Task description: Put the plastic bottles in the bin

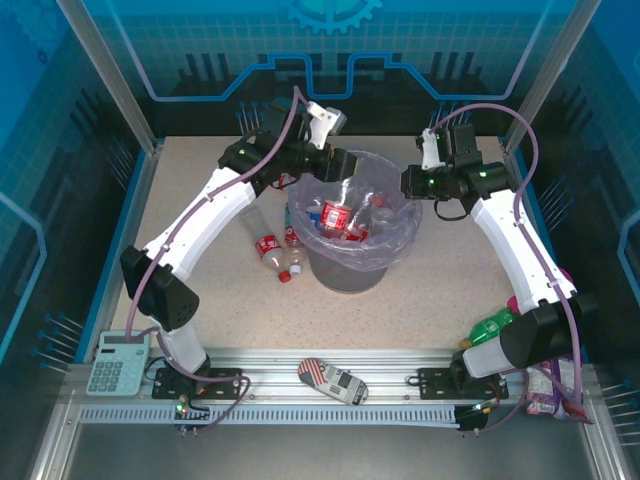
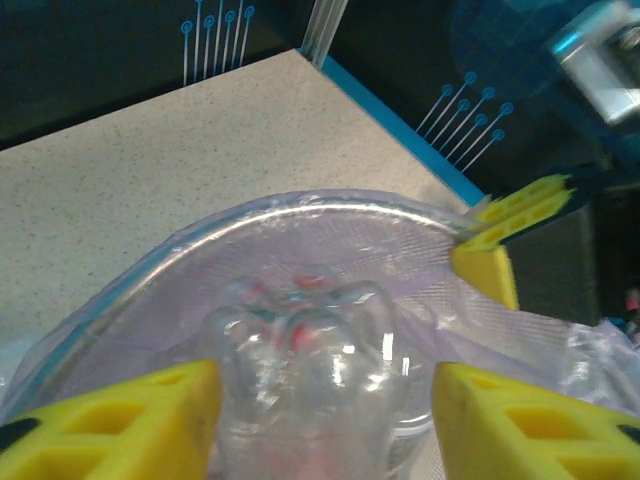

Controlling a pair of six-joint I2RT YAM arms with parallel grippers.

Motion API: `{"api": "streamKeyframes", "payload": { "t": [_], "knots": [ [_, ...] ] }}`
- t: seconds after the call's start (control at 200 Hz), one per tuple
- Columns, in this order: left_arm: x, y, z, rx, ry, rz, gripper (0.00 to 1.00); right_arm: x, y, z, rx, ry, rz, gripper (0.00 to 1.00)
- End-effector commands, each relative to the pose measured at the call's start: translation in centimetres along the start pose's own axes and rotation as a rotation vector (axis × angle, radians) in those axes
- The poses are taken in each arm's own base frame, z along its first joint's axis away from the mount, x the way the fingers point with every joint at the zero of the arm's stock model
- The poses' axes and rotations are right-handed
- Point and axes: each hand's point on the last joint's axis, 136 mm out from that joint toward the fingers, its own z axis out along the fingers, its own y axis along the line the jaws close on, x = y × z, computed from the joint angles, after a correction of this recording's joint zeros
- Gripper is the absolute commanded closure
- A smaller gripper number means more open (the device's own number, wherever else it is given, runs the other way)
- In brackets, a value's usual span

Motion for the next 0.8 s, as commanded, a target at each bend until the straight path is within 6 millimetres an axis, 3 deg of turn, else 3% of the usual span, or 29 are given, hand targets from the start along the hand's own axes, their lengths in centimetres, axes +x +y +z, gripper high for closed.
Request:
{"api": "streamKeyframes", "payload": {
  "t": [0.0,0.13,0.395,0.545,0.735,0.795],
  "knots": [
    [1.7,1.1,2.5,-0.021,0.049,-0.032,0.53,-0.7,0.9,-0.5,-0.018,-0.023,-0.011,0.97],
    [3.5,0.7,4.4,-0.005,0.097,-0.056,0.63,-0.6,0.9,-0.5,-0.016,-0.023,-0.01,0.97],
    [6.5,0.5,6.4,0.012,0.162,-0.101,0.65,-0.6,1.0,-0.5,-0.022,-0.023,-0.01,0.97],
    [6.5,0.6,6.4,0.009,0.16,-0.102,0.64,-0.7,1.0,-0.5,-0.018,-0.028,-0.009,0.97],
    [3.5,-0.6,4.4,0.025,0.083,-0.05,0.38,-1.6,0.4,-1.6,0.017,-0.081,-0.003,0.98],
    [2.5,-1.1,3.7,0.031,0.059,-0.033,0.33,-1.8,0.2,-1.8,0.02,-0.097,0.002,0.98]
  ]
}}
